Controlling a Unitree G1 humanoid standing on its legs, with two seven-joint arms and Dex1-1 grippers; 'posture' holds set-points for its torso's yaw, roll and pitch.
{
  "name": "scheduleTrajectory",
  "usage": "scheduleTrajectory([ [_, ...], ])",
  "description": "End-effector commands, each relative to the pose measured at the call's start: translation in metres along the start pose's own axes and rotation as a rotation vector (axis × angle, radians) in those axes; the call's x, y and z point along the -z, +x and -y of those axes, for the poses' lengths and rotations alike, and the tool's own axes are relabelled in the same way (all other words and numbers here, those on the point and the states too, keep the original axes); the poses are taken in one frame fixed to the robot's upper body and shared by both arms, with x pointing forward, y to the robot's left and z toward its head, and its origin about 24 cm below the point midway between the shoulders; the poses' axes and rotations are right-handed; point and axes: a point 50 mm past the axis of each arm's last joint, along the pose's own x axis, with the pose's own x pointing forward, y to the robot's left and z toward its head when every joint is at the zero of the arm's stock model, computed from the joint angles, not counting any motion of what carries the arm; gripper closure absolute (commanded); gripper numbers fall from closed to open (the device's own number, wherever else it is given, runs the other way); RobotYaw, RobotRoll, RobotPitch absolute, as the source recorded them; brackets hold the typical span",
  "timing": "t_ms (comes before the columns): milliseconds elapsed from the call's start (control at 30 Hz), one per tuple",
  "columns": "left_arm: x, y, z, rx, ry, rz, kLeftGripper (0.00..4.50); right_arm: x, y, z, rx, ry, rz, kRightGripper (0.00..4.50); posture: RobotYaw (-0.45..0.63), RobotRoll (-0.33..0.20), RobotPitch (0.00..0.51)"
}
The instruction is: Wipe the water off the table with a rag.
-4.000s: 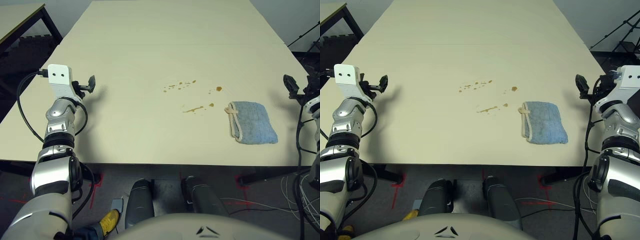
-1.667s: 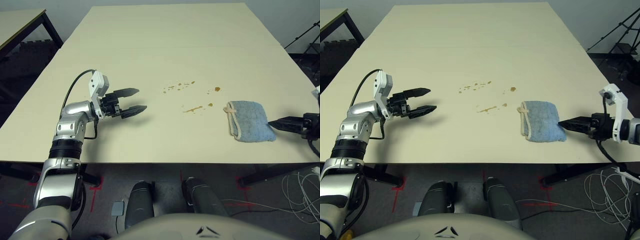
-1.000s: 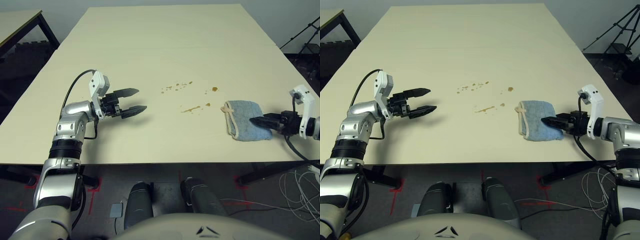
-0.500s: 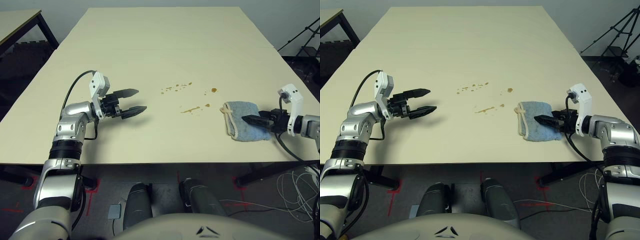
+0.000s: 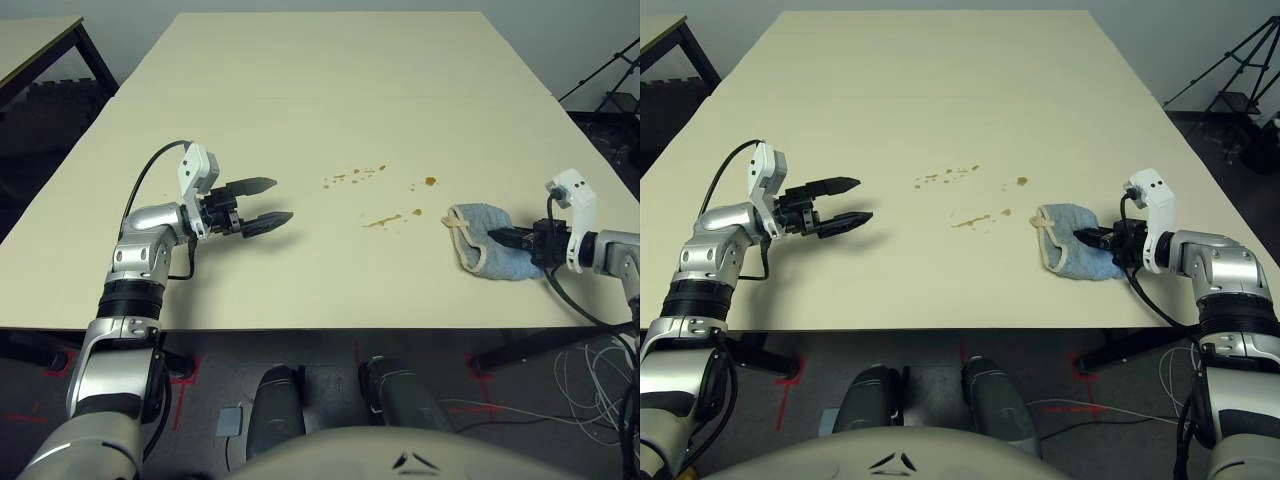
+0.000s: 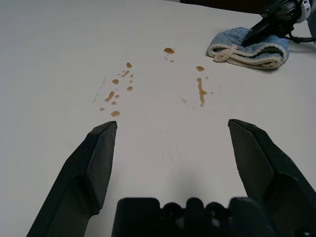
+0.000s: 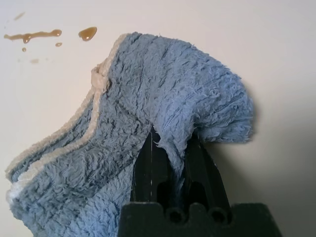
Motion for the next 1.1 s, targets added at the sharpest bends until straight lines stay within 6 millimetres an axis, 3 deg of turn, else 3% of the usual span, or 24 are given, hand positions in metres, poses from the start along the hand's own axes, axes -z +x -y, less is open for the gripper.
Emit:
scheduleTrajectory([
  [33, 0.003, -0.002, 0.001, 0.011, 0.017, -0.037, 0.0, -0.036, -0.012, -0.001, 0.023, -0.045, 0.122, 4.49, -0.2, 0.0, 0.091],
  [300, 0.004, -0.001, 0.003, 0.009, 0.015, -0.033, 0.0, -0.076, -0.011, -0.011, -0.003, -0.078, 0.246, 4.5, -0.2, 0.0, 0.092],
  [500, 0.004, -0.001, 0.003, 0.006, 0.017, -0.033, 0.0, -0.098, 0.006, -0.014, 0.034, -0.106, 0.326, 4.5, -0.19, 0.0, 0.092],
  [800, 0.002, -0.003, 0.003, 0.003, 0.024, -0.035, 0.0, -0.099, 0.042, -0.005, 0.172, -0.14, 0.347, 4.5, -0.17, 0.0, 0.09],
  [1100, 0.0, -0.004, 0.003, -0.002, 0.029, -0.039, 0.0, -0.076, 0.069, -0.003, 0.25, -0.168, 0.274, 4.5, -0.16, 0.0, 0.086],
])
